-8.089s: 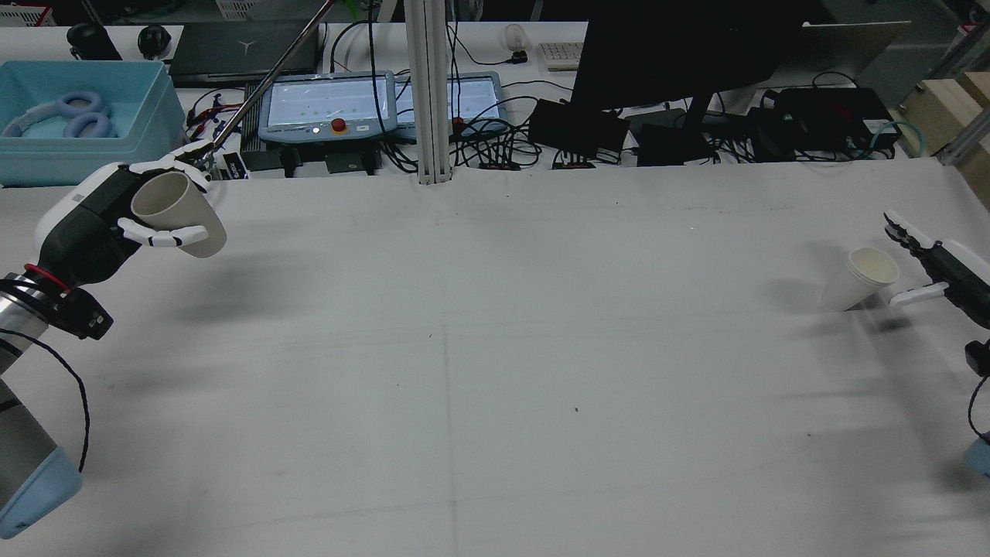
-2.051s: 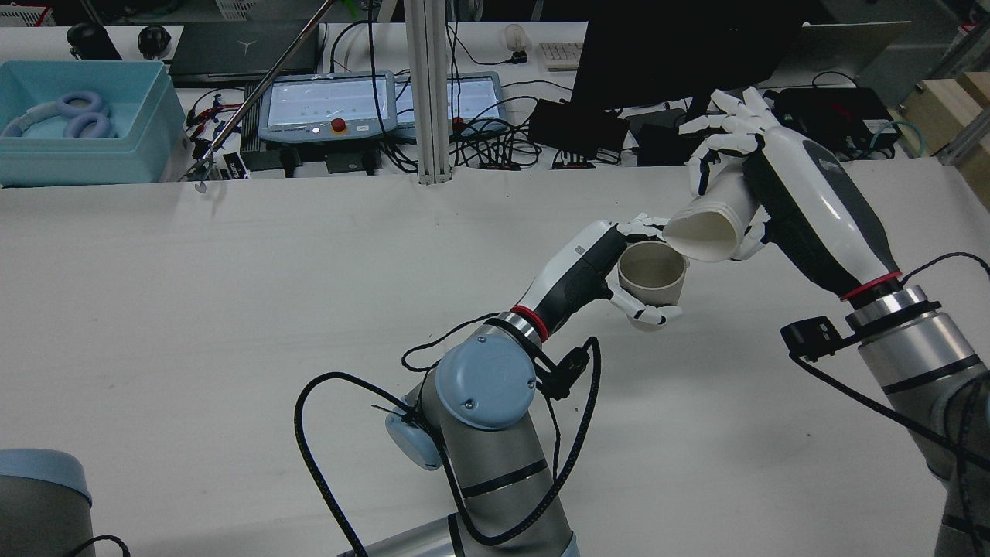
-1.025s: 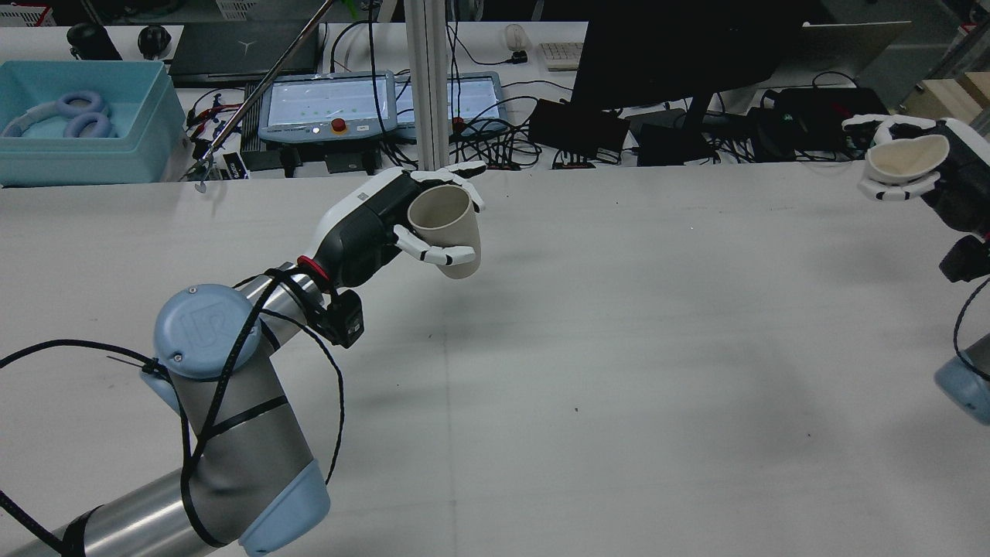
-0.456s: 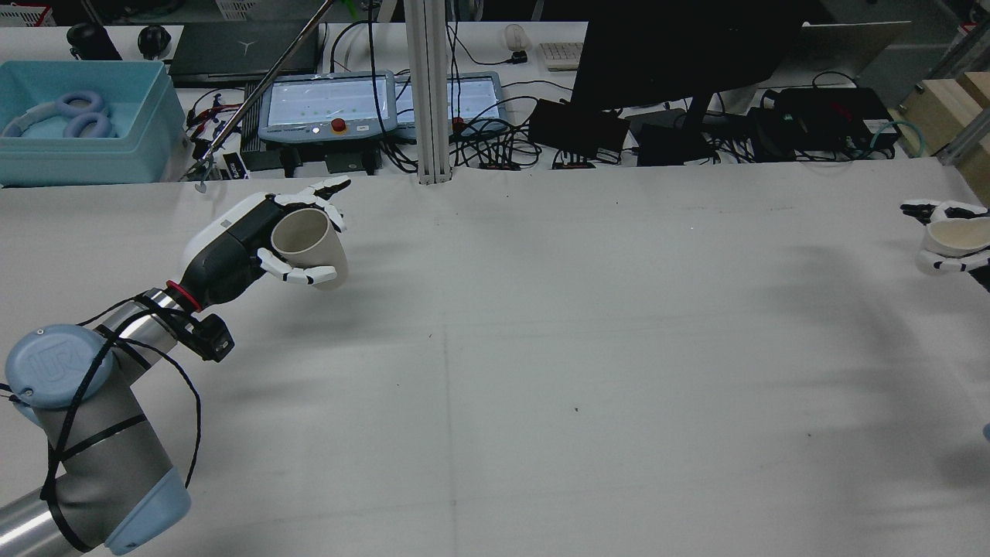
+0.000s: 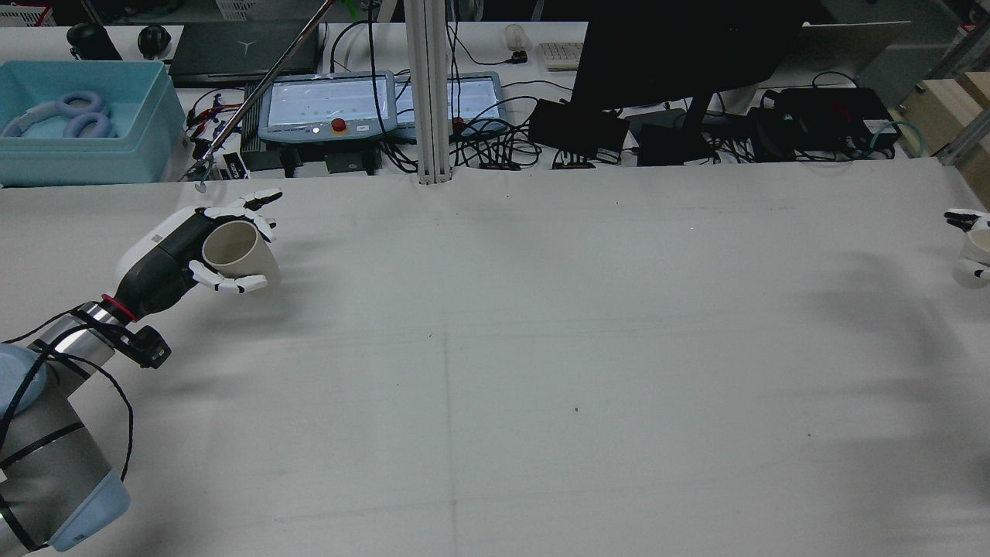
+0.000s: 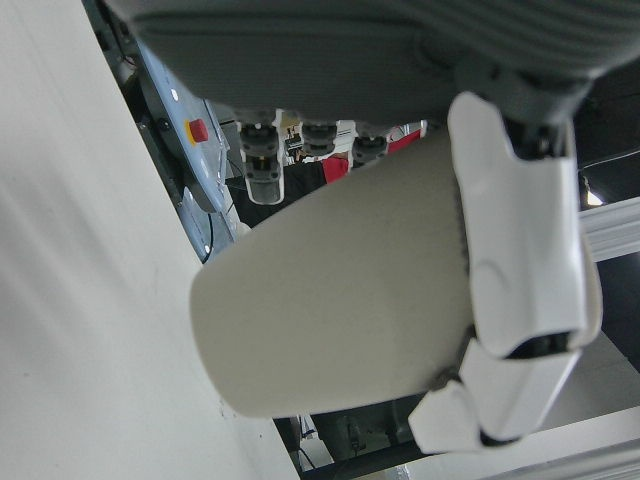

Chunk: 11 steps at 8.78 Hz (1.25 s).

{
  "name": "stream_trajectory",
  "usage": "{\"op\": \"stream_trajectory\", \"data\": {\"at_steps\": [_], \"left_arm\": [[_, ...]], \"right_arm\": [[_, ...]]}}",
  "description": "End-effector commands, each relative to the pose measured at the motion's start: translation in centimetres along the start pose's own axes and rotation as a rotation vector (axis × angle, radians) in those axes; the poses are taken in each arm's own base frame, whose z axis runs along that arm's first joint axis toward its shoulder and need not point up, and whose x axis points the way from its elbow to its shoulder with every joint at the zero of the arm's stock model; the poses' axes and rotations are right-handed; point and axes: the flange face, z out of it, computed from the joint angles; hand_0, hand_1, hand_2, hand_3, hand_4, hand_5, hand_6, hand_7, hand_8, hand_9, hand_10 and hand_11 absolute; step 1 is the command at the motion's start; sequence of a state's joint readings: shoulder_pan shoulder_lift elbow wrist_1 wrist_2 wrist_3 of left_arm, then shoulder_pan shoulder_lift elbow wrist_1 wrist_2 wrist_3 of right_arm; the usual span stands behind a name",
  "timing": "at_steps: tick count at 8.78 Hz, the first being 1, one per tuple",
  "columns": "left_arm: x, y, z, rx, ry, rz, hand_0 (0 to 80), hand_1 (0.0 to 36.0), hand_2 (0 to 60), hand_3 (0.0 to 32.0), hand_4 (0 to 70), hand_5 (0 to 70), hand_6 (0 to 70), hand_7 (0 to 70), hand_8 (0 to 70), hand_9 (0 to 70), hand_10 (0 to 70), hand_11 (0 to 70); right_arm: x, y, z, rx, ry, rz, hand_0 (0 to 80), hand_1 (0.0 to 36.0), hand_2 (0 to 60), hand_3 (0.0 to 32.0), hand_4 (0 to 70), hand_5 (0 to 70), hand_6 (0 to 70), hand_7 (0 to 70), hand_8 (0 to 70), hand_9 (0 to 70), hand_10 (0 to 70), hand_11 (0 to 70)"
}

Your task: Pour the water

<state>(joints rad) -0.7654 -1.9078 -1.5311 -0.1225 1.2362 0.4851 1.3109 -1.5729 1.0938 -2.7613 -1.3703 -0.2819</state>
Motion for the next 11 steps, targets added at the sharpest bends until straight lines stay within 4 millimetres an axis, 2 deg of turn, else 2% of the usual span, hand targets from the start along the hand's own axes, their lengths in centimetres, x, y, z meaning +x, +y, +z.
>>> {"op": "stream_trajectory", "data": {"at_steps": [1,2,3,4,5,7,8,9,10,11], "left_arm": [[-1.1,-6.2,-3.8,0.007,0.006,0.032,59.0,34.6,60.0,0.0,70.0,70.0,9.9,13.5,4.2,5.6,11.4,17.9],[0.0,-7.1,-4.0,0.02,0.019,0.046,59.7,34.0,60.0,0.0,70.0,70.0,10.3,13.6,4.5,5.8,11.4,18.0],[0.3,-9.4,-4.7,0.042,0.025,0.06,60.4,33.7,60.0,0.0,70.0,70.0,10.5,13.5,4.6,5.8,11.4,18.1],[0.0,-12.1,-5.7,0.055,0.027,0.088,60.2,32.9,60.0,0.0,70.0,70.0,10.4,13.2,4.5,5.8,11.5,18.2],[0.4,-13.7,-6.4,0.058,0.04,0.124,60.3,31.0,60.0,0.0,70.0,70.0,10.8,12.6,4.7,5.7,11.4,17.9],[0.7,-14.4,-7.0,0.065,0.042,0.163,62.4,19.6,11.8,0.0,70.0,70.0,10.2,10.9,4.5,4.5,9.6,15.1],[0.6,-15.0,-8.1,0.08,0.029,0.187,61.6,14.6,0.0,0.0,60.8,67.4,8.2,9.3,3.7,2.9,7.8,12.6],[0.2,-15.1,-8.3,0.093,0.014,0.21,61.1,13.3,0.0,0.0,53.0,43.6,6.9,8.4,3.3,1.6,5.7,9.6],[0.0,-15.2,-8.5,0.099,0.006,0.225,60.0,12.4,0.0,0.0,49.0,25.0,6.3,8.4,3.5,0.6,1.9,4.0],[0.0,-15.8,-9.0,0.112,-0.001,0.231,58.7,11.0,0.0,0.0,47.4,9.2,5.8,8.3,3.1,0.2,1.2,2.9]], "right_arm": [[-0.4,-2.6,-1.5,0.055,-0.006,-0.004,48.1,0.0,0.0,0.0,20.7,3.6,5.7,5.5,11.7,7.1,0.0,0.0],[-1.1,-2.7,-1.4,0.056,-0.021,0.002,43.0,0.0,0.0,0.6,0.7,0.0,0.0,0.0,6.4,0.0,0.0,0.0],[-2.1,-2.8,-1.5,0.058,-0.041,0.007,41.9,0.0,0.0,12.0,0.0,0.0,0.0,0.0,4.3,0.0,0.0,0.0],[-2.5,-2.7,-1.5,0.056,-0.052,0.009,41.7,0.0,0.0,18.0,0.0,0.0,0.0,0.0,4.0,0.0,0.0,0.0],[-3.0,-2.8,-1.6,0.058,-0.062,0.01,41.6,0.0,0.0,18.4,0.0,0.0,0.0,0.0,4.0,0.0,0.0,0.0],[-3.0,-2.6,-1.4,0.055,-0.063,0.014,42.2,0.0,0.0,18.0,0.0,0.0,0.0,0.0,4.2,0.0,0.0,0.0],[-3.0,-2.5,-1.2,0.053,-0.062,0.014,42.1,0.0,0.0,18.4,0.0,0.0,0.0,0.0,4.4,0.0,0.0,0.0],[-3.0,-2.7,-1.4,0.055,-0.065,0.014,42.0,0.0,0.0,18.0,0.0,0.0,0.0,0.0,4.4,0.0,0.0,0.0],[-2.9,-2.6,-1.3,0.055,-0.062,0.014,41.9,0.0,0.0,18.2,0.0,0.0,0.0,0.0,4.6,0.0,0.0,0.0],[-3.0,-2.6,-1.4,0.055,-0.063,0.012,41.8,0.0,0.0,18.0,0.0,0.0,0.0,0.0,4.7,0.0,0.0,0.0]]}}
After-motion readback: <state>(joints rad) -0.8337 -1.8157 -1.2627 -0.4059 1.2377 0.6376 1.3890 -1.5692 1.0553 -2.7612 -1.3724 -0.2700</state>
